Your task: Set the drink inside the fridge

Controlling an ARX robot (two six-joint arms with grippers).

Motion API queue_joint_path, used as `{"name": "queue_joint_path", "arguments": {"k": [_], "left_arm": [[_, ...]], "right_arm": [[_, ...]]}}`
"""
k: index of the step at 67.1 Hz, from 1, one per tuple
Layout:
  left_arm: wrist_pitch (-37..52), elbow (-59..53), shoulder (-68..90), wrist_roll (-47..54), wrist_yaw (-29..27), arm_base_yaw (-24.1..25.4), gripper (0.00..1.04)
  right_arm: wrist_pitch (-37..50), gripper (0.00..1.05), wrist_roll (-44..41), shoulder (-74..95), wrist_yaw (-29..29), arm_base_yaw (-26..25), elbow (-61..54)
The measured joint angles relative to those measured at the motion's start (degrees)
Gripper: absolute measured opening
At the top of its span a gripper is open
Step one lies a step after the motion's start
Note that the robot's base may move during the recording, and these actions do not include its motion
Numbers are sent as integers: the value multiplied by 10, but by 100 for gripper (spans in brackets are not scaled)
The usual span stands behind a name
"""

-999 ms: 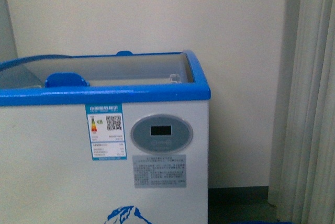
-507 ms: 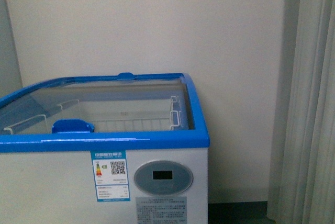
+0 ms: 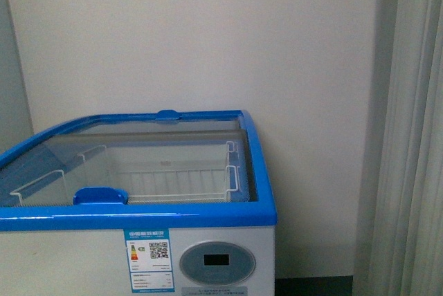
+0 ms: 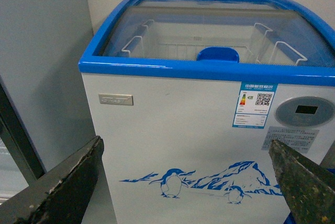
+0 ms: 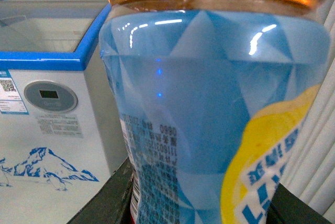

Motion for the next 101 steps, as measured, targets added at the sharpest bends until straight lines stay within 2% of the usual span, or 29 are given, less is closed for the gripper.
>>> {"name": "queue_joint_path", "arguments": {"k": [10, 11, 14, 15, 17, 20, 23, 37, 42, 55, 72, 88, 92, 101], "left_arm": [[1, 0, 0, -1, -5, -1, 97], [15, -3, 2, -11, -44, -11, 97], [38, -8, 5, -20, -99, -30, 97], [54, -10, 9, -36, -151, -49, 97], [62, -10, 11, -49, -214, -69, 97], [62, -10, 18, -61, -251, -75, 97], [60, -10, 27, -66, -254, -74, 97], [73, 0, 98, -76, -178, -38, 97], [112, 7, 151, -73, -131, -18, 97], [197, 21, 265, -67, -85, -2, 97], [311, 71, 467, -33, 9, 16, 97], [340, 162, 639, 10, 91, 42, 97], [336, 198, 688, 29, 125, 52, 97], [322, 276, 780, 68, 161, 65, 97]], "right_arm": [[0, 40, 0, 0, 0, 0, 0], [0, 40, 0, 0, 0, 0, 0], [0, 40, 0, 0, -1, 0, 0], [0, 40, 0, 0, 0, 0, 0], [0, 40, 0, 0, 0, 0, 0], [0, 40, 0, 0, 0, 0, 0], [0, 40, 0, 0, 0, 0, 0], [0, 40, 0, 0, 1, 0, 0], [0, 40, 0, 0, 1, 0, 0], [0, 40, 0, 0, 1, 0, 0], [0, 40, 0, 0, 0, 0, 0], [0, 40, 0, 0, 1, 0, 0], [0, 40, 0, 0, 1, 0, 0], [0, 40, 0, 0, 1, 0, 0]]}}
